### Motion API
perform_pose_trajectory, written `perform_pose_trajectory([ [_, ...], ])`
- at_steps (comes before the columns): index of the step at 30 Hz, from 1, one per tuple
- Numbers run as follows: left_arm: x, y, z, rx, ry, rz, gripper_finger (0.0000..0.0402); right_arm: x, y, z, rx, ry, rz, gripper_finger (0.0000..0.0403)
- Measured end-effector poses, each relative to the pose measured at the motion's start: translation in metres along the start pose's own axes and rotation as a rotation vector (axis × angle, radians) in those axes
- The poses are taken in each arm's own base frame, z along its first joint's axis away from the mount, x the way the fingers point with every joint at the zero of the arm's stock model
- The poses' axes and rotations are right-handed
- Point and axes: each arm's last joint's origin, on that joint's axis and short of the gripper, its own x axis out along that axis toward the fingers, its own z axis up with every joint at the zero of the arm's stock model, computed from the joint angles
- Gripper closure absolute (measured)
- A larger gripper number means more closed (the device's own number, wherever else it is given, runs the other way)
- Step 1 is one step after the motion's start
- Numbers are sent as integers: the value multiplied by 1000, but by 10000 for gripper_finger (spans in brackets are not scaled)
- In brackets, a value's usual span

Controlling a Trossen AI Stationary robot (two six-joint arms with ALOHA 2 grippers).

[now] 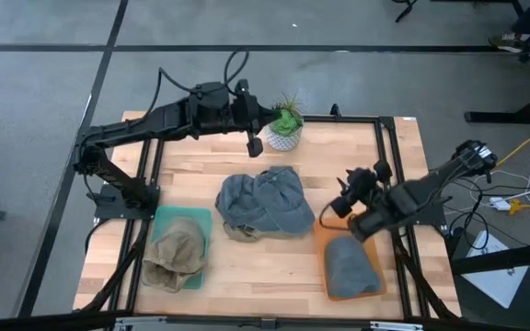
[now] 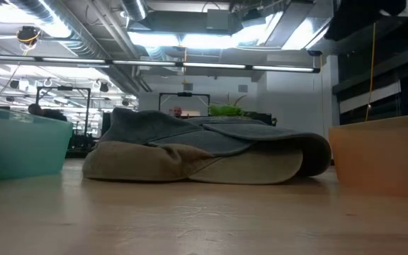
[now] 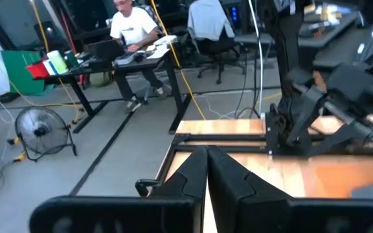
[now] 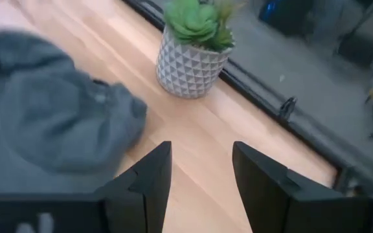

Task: Pick & Place hat
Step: Put the blue cap into the orange bin

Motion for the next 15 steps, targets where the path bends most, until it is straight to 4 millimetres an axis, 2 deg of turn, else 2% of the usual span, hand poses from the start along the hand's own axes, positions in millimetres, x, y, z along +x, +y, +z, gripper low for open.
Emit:
perform_pose_trajectory([
  [5, 0, 5, 1, -39, 0, 18, 390, 5, 1, 25, 76, -16, 78, 240],
  [12, 0, 7, 0, -181, 2, 28, 395, 8, 13, 50, -50, -120, 177, 240],
  [15, 0, 7, 0, -214, 1, 5, 394, 10, 16, 56, -54, -126, 220, 240],
])
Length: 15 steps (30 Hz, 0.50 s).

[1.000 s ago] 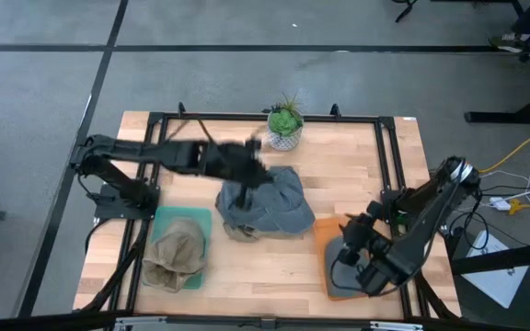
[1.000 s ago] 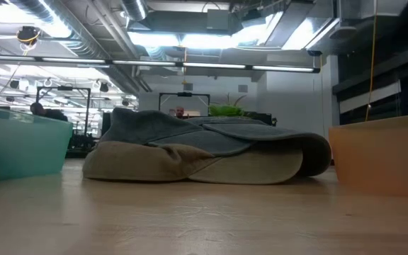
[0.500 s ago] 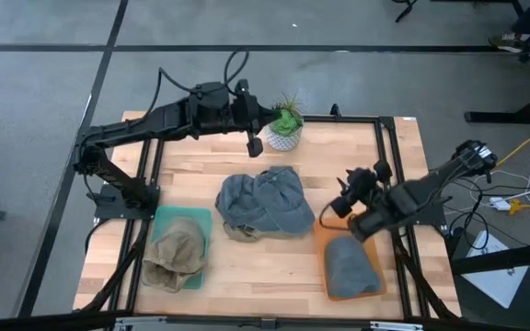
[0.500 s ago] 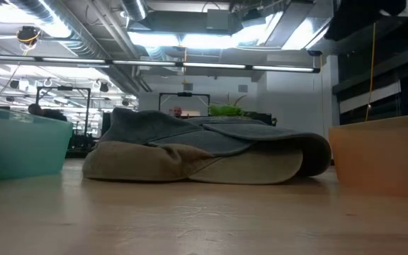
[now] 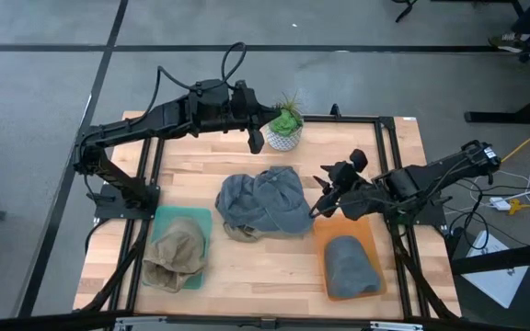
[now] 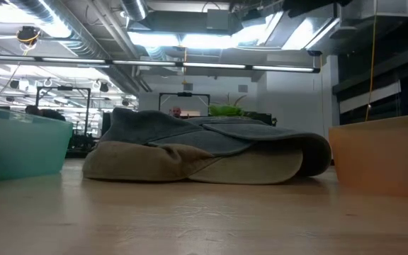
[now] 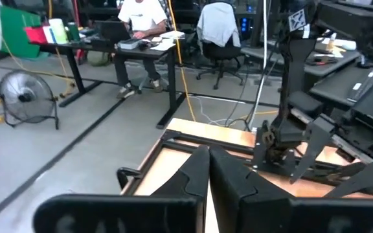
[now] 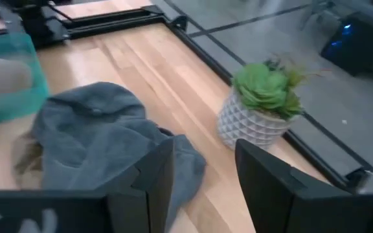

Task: Pick & Place hat
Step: Put the blue cap into the orange bin

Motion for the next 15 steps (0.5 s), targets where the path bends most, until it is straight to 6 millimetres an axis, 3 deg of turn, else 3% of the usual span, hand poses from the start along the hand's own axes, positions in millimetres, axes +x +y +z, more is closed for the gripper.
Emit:
perform_pose_trajectory([
  [15, -2, -4, 1, -126, 3, -119, 395, 24, -15, 13, 224, 74, 61, 240],
])
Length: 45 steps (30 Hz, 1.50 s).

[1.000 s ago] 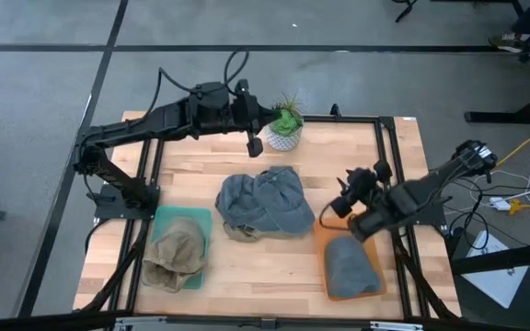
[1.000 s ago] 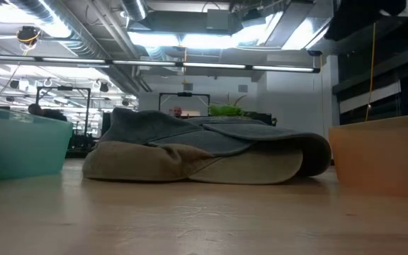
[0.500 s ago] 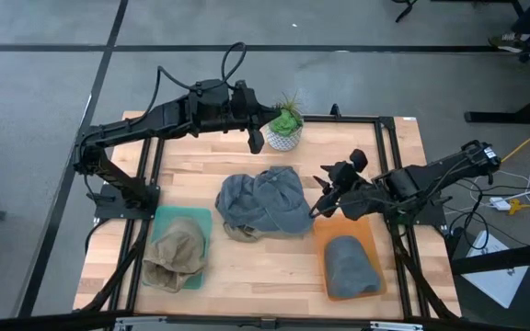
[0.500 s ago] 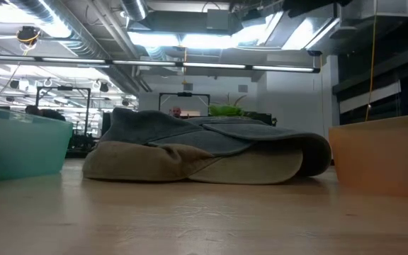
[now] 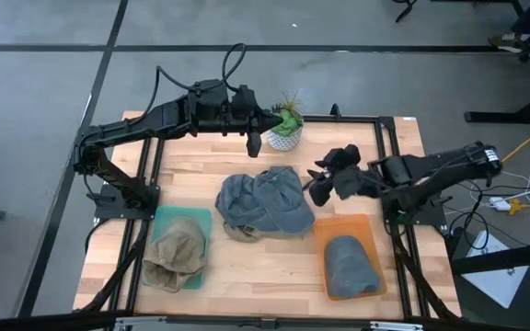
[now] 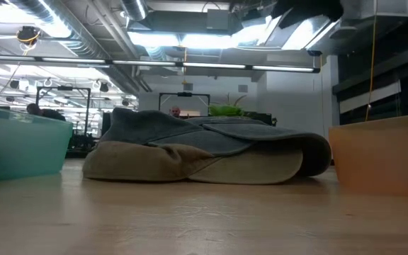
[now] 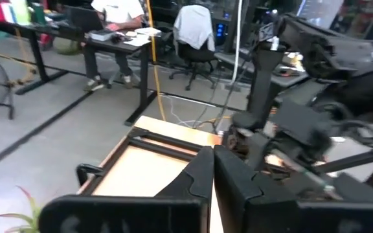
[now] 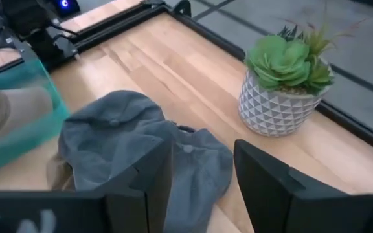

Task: Pick & Place hat
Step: Put the blue cap into the orange bin

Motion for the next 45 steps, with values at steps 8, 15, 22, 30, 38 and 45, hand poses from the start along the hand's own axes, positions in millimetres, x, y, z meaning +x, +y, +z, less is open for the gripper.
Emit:
perform_pose_trajectory([
  [8, 0, 0, 0, -103, 0, 1, 389, 25, -21, 18, -168, 148, 205, 240],
  [15, 0, -5, -1, -240, 12, -31, 395, 34, -29, 23, -393, 192, 440, 240],
  [22, 0, -9, -2, -440, 19, -39, 399, 43, -43, 32, -489, 151, 422, 240],
  [30, -1, -14, -4, -474, 32, -31, 400, 50, -58, 35, -403, 212, 605, 240],
  [38, -1, -32, -24, -484, 206, -5, 397, 50, -58, 37, -367, 209, 627, 240],
  [45, 0, -57, -34, -503, 240, -22, 397, 51, -46, 40, -318, 158, 647, 240],
])
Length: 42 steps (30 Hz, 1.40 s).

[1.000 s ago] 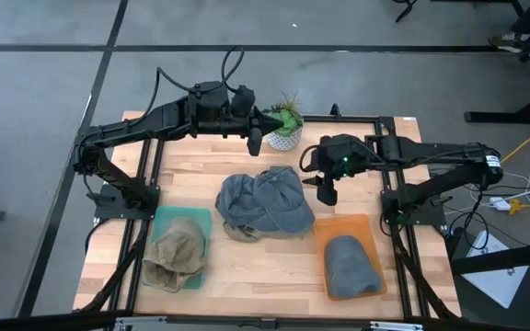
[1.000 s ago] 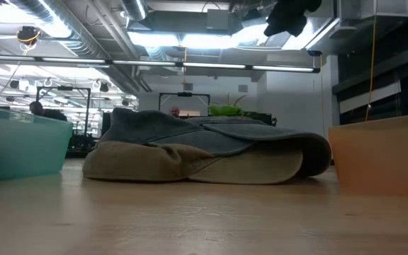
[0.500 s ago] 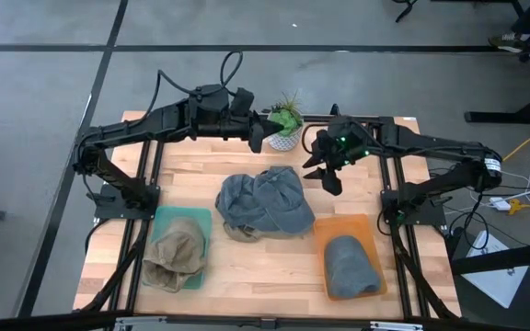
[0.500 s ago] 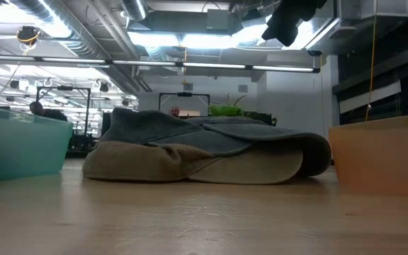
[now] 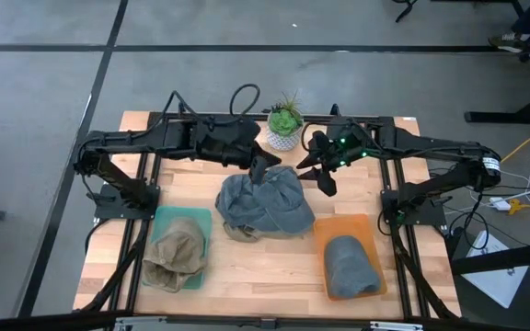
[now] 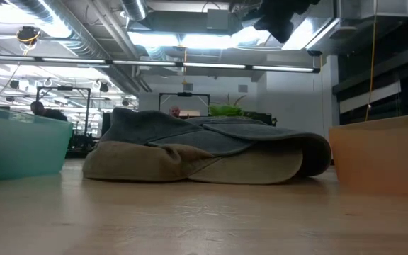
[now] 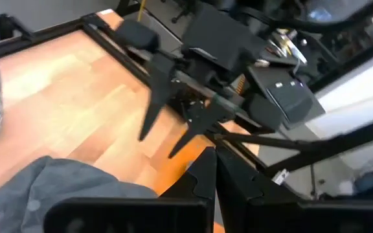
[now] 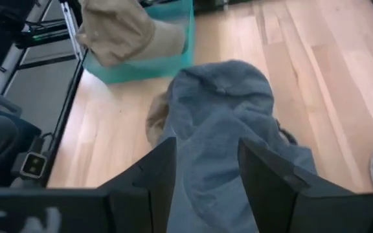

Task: Pick & Place hat
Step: Put the blue cap into the orange bin

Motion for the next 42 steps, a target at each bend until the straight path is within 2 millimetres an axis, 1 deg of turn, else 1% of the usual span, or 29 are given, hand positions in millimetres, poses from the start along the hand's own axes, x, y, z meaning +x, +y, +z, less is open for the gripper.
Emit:
perform_pose_trajectory([
  [3, 2, -4, -5, 51, 3, 12, 397, 10, 1, 0, 8, 13, -36, 240],
  [5, 2, -6, -8, 71, 11, 6, 399, 19, 2, -2, 45, 32, -76, 240],
  [9, 1, -7, -8, 99, 27, -16, 398, 42, 1, -5, 85, 70, -121, 240],
  [13, 1, -4, -11, 150, 89, -31, 397, 72, 0, -5, 121, 65, -147, 240],
  [15, 1, 0, -12, 167, 145, -46, 399, 91, -3, -4, 158, 25, -166, 240],
  [17, 0, 2, -16, 207, 200, -54, 400, 111, -5, -7, 194, 18, -163, 240],
  [18, 0, 2, -19, 256, 230, -54, 399, 120, -5, -9, 210, 22, -167, 240],
  [22, -5, 3, -38, 564, 374, -43, 396, 156, 1, -24, 262, 90, -212, 240],
  [25, -9, 4, -50, 713, 442, 38, 399, 176, 16, -26, 250, 149, -296, 240],
  [27, -12, -2, -57, 770, 446, 54, 400, 181, 33, -17, 233, 165, -350, 240],
  [29, -20, -12, -65, 813, 432, 40, 399, 183, 53, -5, 193, 204, -374, 240],
  [33, -50, -31, -71, 867, 348, 10, 400, 177, 93, 19, 139, 255, -450, 240],
  [35, -65, -38, -74, 876, 301, 21, 399, 175, 106, 27, 112, 263, -502, 240],
  [37, -81, -43, -75, 883, 254, 26, 399, 175, 115, 32, 95, 272, -539, 240],
  [39, -95, -44, -74, 879, 213, 35, 400, 178, 118, 34, 96, 293, -549, 240],
  [42, -107, -44, -71, 857, 173, 46, 399, 183, 118, 33, 114, 320, -570, 240],
])
